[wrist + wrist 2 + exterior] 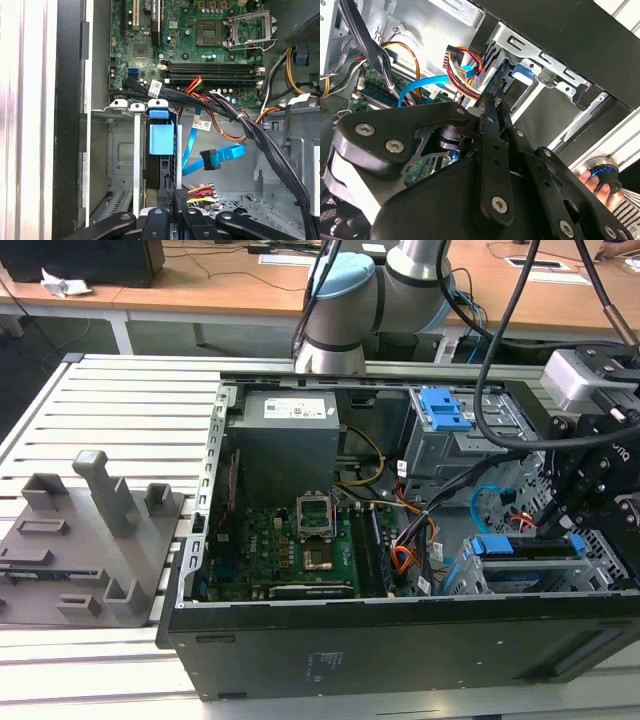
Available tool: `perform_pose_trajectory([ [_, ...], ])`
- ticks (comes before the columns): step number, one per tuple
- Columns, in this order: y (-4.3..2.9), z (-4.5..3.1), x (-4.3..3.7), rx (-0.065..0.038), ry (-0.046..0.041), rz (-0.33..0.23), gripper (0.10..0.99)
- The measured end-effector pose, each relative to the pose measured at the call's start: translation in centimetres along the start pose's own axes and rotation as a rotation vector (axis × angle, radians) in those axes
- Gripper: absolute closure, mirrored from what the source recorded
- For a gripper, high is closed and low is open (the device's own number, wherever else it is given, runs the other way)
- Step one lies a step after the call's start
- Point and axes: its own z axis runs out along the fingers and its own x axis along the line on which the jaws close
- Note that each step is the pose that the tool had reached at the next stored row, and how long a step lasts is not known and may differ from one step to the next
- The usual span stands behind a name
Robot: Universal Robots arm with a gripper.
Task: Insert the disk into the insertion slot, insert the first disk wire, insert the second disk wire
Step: 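Insert the first disk wire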
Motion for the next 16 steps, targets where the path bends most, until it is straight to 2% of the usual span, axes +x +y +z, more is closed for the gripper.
perform_pose_trajectory([
  [16,-0.37,0.66,0.17,0.0,0.0003,0.0,0.922],
])
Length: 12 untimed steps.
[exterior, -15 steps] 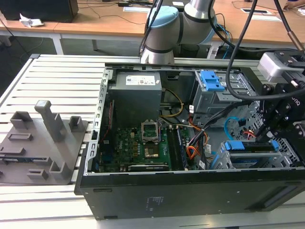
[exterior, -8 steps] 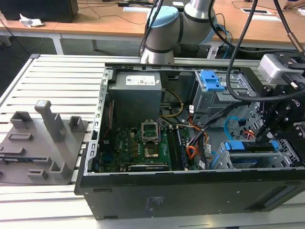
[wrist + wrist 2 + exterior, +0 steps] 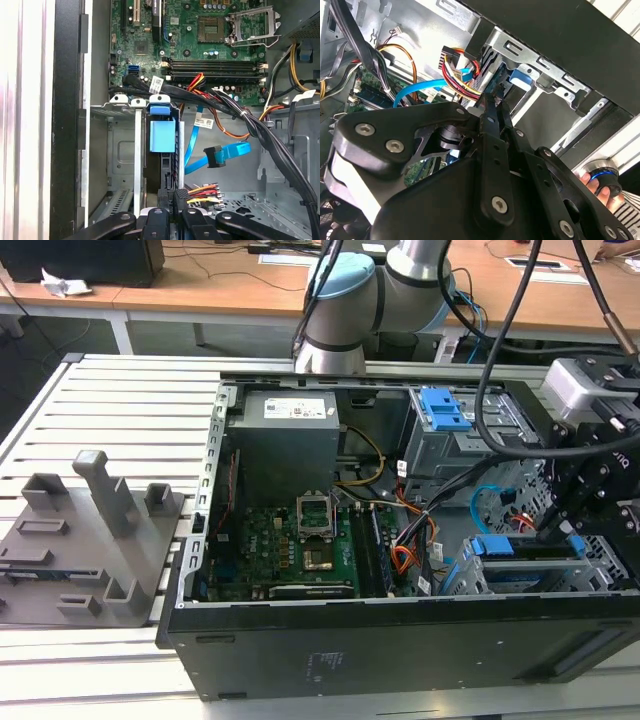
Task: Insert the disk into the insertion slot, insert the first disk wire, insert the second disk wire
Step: 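Insert the first disk wire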
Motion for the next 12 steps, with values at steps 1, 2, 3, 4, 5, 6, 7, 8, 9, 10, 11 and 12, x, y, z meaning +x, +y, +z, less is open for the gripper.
perform_pose_trajectory([
  [1,-0.06,0.05,0.0,0.0,-0.0001,0.0,0.922],
  [2,-0.08,0.07,0.0,0.0,-0.0001,0.0,0.922],
  [3,-0.11,0.11,0.01,0.0,-0.0001,0.0,0.922],
  [4,-0.13,0.15,0.0,0.0,-0.0001,0.0,0.922],
  [5,-0.14,0.19,0.0,0.0,-0.0001,0.0,0.922],
  [6,-0.18,0.27,0.0,0.0,0.0002,0.0,0.922],
  [7,-0.2,0.31,0.0,0.0,0.0001,0.0,0.922],
  [8,-0.21,0.34,0.0,0.0,0.0,0.0,0.922],
  [9,-0.21,0.39,0.0,0.0,0.0,0.0,0.922],
  [10,-0.22,0.43,0.0,0.0,0.0001,0.0,0.922],
  [11,-0.22,0.43,0.0,0.0,0.0001,0.0,0.922],
  [12,-0.22,0.44,0.0,0.0,0.0,0.0,0.922],
])
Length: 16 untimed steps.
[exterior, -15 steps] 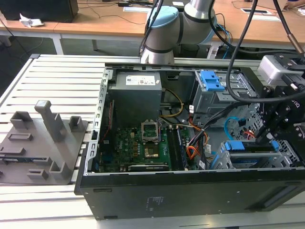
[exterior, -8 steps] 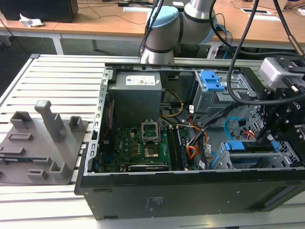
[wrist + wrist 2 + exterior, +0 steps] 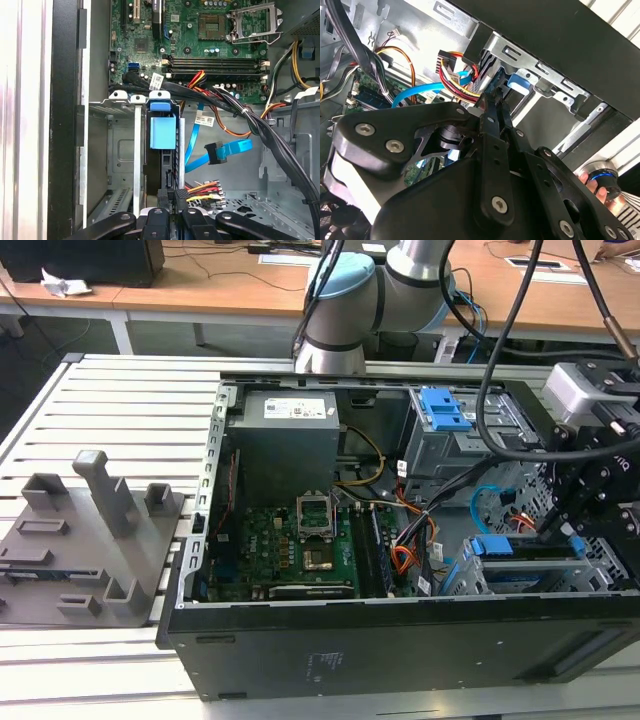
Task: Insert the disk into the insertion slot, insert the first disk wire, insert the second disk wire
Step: 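Insert the first disk wire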
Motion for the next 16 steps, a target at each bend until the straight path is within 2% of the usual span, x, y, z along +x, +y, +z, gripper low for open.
perform_pose_trajectory([
  [2,0.0,0.02,0.0,0.0,-0.0001,0.0,0.922],
  [3,0.0,0.06,0.0,0.0,-0.0008,0.0,0.847],
  [5,0.0,-0.03,0.0,0.0,0.0,0.0,0.847],
  [7,0.05,-0.93,0.01,0.0,-0.0002,0.0,0.847],
  [16,0.14,-2.89,0.03,0.0,-0.0002,0.0,0.847],
])
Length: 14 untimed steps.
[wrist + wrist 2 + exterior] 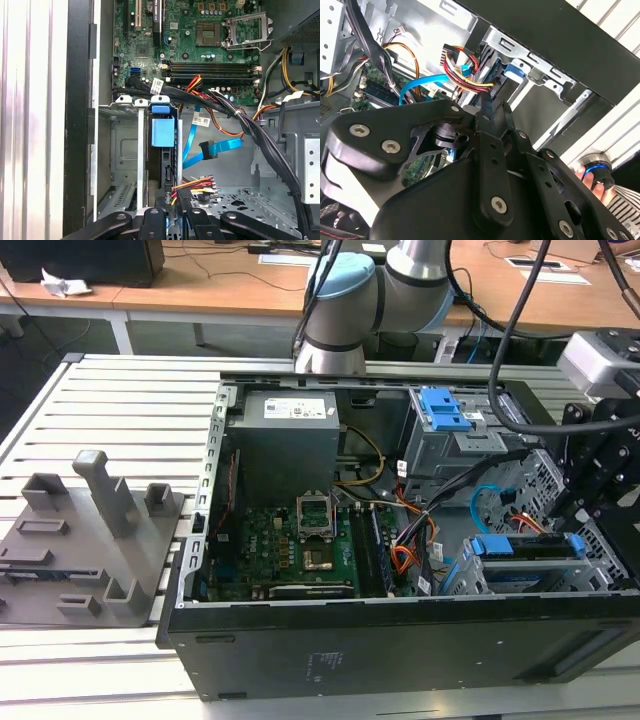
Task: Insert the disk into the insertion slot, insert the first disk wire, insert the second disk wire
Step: 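Insert the first disk wire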
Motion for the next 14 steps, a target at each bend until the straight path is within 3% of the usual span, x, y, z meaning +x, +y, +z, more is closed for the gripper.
perform_pose_trajectory([
  [6,0.09,-1.85,0.02,0.0,-0.0003,0.0,0.847],
  [13,0.1,-1.95,0.02,0.0,-0.0002,0.0,0.847],
  [14,0.1,-1.96,0.02,0.0,-0.0001,0.0,0.929],
])
